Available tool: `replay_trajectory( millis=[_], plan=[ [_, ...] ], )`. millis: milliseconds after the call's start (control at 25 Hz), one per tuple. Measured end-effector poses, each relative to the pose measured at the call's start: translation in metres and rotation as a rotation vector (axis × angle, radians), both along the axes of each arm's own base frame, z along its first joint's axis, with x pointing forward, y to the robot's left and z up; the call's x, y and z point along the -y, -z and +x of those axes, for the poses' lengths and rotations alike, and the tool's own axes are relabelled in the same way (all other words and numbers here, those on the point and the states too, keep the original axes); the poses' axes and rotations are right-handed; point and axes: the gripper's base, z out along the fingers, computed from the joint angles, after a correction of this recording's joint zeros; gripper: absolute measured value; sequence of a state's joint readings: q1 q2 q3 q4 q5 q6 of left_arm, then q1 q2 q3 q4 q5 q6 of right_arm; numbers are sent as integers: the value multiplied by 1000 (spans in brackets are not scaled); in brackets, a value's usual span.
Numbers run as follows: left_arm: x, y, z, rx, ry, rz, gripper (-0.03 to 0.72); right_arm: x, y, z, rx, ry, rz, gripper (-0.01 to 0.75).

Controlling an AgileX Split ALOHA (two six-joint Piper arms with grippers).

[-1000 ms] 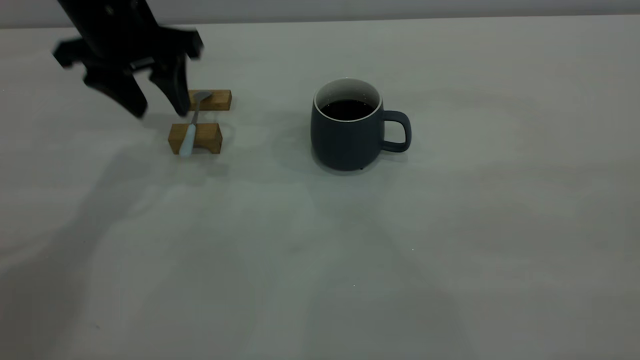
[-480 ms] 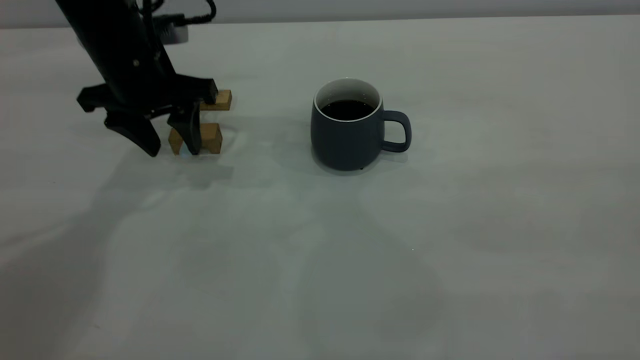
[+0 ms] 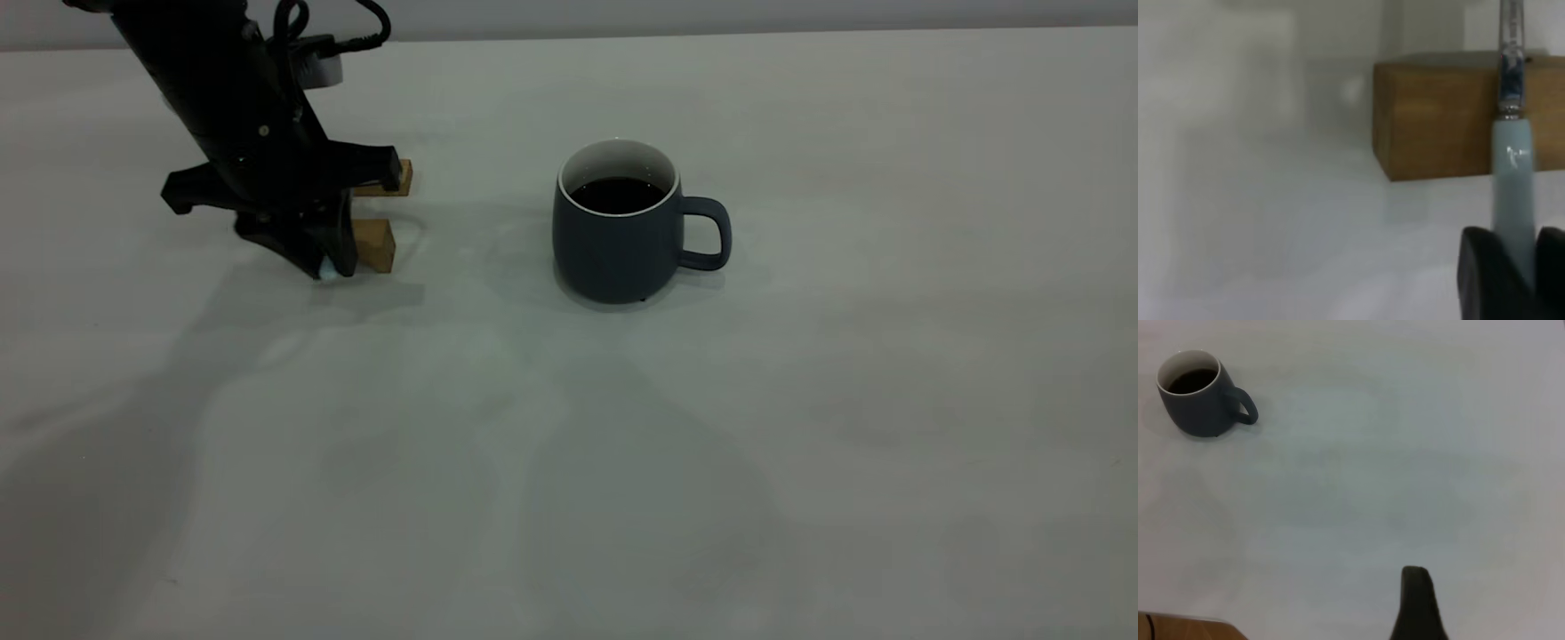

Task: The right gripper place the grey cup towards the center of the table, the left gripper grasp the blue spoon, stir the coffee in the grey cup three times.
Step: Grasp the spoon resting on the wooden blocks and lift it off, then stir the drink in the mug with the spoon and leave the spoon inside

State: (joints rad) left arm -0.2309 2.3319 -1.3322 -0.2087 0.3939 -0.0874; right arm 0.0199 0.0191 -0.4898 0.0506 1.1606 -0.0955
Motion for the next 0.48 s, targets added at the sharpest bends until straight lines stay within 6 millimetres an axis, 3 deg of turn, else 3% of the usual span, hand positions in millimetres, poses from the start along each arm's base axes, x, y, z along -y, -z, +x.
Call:
replay_trajectory(
  millis=[200, 480],
  plan=[
    [5, -11, 1, -50, -44, -49, 172, 0, 0, 0, 0, 0, 0, 591],
    [24, -106, 21, -53, -231, -243, 172, 0, 0, 0, -1, 0, 0, 591]
  ],
)
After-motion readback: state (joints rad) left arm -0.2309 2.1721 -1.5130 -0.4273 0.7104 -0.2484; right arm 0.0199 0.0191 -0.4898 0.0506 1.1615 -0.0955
